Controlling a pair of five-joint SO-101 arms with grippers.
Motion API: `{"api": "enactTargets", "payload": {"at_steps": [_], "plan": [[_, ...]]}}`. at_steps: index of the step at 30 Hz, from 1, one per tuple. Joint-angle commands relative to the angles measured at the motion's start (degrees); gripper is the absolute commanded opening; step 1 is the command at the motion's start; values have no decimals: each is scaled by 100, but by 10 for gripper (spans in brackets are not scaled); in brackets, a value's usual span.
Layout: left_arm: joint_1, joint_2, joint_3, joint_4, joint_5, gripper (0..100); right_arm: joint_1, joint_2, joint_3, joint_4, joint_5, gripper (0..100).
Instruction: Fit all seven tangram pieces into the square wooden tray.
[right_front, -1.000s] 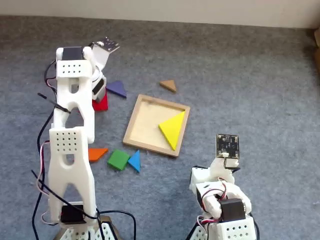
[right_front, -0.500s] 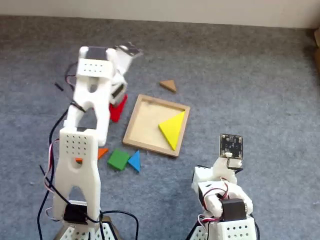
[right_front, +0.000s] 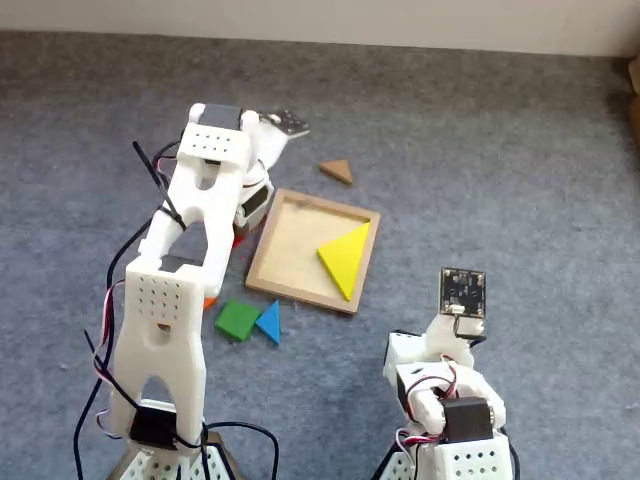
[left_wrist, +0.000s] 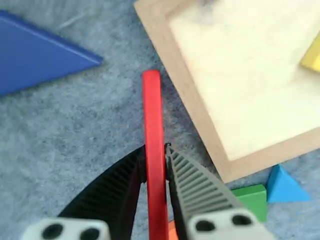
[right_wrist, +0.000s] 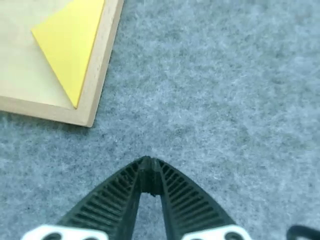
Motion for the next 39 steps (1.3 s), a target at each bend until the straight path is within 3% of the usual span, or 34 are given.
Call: {"api": "enactTargets", "payload": {"at_steps": [1,8,16,21,28,31,34,39], "plan": [[145,-400,242,-35,70,50,92,-92,681,-127,44,5],[356,-505,470,-9,88,5,92,-92,681,-127,44,5],[365,-1771,453,-9,211,5,92,-92,681,-127,44,5],[532,-2334,462,-9,905,5,92,-92,681,-127,44,5],[1112,-2413,637,-53,2637,5,92,-92,681,-127,44,5],[1402,-2413,637,-211,3059,5,92,-92,681,-127,44,5],[1631,-2360,637,-475,2927,5,92,-92,681,-127,44,5],[1780,-2185,655,-554,1811,5,92,-92,681,-127,44,5]]}}
